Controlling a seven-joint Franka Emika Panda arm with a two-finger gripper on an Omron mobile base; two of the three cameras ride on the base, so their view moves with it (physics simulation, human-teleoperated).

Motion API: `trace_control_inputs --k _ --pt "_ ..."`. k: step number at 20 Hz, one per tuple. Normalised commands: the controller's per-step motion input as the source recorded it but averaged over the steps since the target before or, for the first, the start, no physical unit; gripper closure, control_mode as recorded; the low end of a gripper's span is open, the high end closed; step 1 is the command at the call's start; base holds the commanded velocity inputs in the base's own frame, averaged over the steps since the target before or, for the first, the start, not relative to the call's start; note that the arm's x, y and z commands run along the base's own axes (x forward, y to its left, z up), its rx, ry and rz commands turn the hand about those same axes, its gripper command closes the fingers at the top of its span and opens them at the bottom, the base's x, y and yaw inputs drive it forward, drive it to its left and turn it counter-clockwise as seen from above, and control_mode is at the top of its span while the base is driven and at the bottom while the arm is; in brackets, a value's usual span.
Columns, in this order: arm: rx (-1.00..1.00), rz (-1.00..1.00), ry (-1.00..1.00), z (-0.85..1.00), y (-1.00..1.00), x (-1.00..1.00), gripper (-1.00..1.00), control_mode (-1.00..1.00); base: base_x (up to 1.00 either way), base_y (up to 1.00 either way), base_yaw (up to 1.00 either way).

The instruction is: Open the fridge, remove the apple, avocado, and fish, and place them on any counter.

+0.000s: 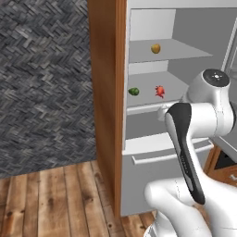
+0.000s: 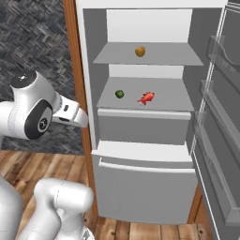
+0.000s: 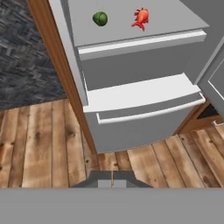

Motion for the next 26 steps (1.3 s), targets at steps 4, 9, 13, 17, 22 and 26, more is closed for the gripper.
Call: trace_control_inputs --k 4,9,13,17,22,26 --pt "0.00 0.00 0.00 0.00 0.00 0.00 1.00 1.00 0.00 -0.53 0.00" --pt "0.00 0.00 0.00 0.00 0.00 0.00 1.00 1.00 0.09 -0.58 0.00" --pt "0.00 0.00 0.00 0.00 0.00 0.00 1.00 1.00 0.52 -0.36 0.00" --pt "0.00 0.00 0.00 0.00 0.00 0.00 1.00 1.00 0.95 -0.16 0.01" --pt "0.00 0.00 0.00 0.00 0.00 0.00 1.00 1.00 0.95 -0.10 0.01" --pt "0.00 0.00 0.00 0.00 0.00 0.00 1.00 1.00 0.70 -0.24 0.00"
